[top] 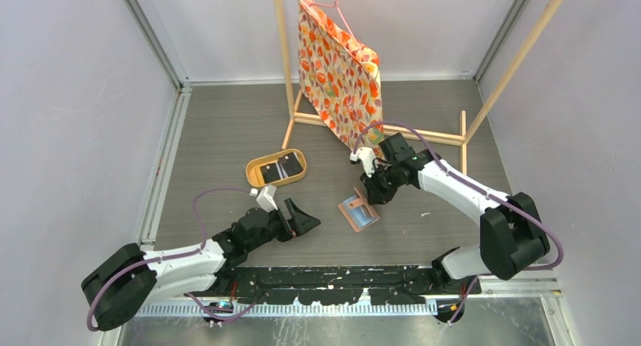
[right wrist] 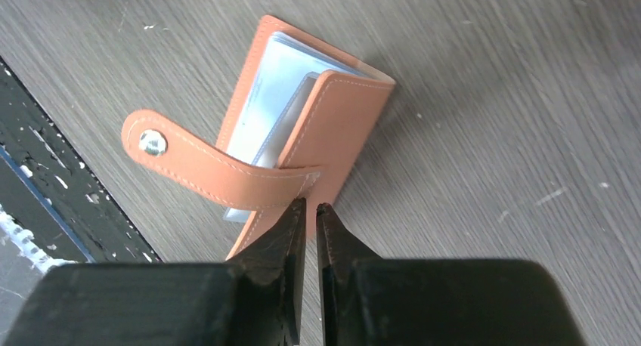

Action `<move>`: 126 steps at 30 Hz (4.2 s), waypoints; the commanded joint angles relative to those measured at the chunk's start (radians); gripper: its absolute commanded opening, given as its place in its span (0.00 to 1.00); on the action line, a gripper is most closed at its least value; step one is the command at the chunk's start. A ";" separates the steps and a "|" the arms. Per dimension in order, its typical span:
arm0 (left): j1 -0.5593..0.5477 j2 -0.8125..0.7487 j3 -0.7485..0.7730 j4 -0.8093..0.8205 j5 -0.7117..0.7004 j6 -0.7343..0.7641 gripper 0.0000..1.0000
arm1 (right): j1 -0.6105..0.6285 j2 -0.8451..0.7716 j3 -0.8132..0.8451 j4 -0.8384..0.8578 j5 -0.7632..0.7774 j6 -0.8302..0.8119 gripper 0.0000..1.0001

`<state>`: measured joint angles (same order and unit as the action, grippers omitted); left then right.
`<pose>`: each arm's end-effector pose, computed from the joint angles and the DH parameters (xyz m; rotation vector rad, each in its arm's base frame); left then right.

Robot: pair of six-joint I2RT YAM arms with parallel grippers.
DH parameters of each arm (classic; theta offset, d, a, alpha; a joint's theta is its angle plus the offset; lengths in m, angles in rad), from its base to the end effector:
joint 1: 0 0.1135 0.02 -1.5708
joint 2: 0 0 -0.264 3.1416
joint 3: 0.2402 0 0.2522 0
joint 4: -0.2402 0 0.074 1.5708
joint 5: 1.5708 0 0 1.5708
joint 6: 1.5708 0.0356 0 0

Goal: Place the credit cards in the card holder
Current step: Close the card holder at the center of the board, then pick up the card holder from the center of the board.

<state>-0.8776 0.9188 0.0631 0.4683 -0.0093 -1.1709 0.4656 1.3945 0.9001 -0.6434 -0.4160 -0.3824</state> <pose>0.1071 -0.1284 0.1363 -0.3299 2.1859 -1.2639 0.2281 0.1307 0.2133 -1.2109 2.3816 0.5872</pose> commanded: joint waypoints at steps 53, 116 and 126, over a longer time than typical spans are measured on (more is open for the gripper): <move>-0.101 0.779 0.350 0.302 -0.021 0.013 0.32 | 0.126 0.255 0.103 -0.019 0.025 0.073 0.25; -0.077 0.862 0.218 0.603 0.045 -0.054 0.09 | -0.086 0.398 0.155 -0.102 -0.364 0.270 0.12; -0.072 0.435 0.123 0.329 -0.037 0.045 0.58 | -0.115 0.366 0.155 -0.106 -0.512 0.258 0.01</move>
<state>-0.9550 1.5330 0.1959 0.9569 0.0071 -1.2041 0.3668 1.7962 1.0286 -0.7414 -0.8360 -0.1074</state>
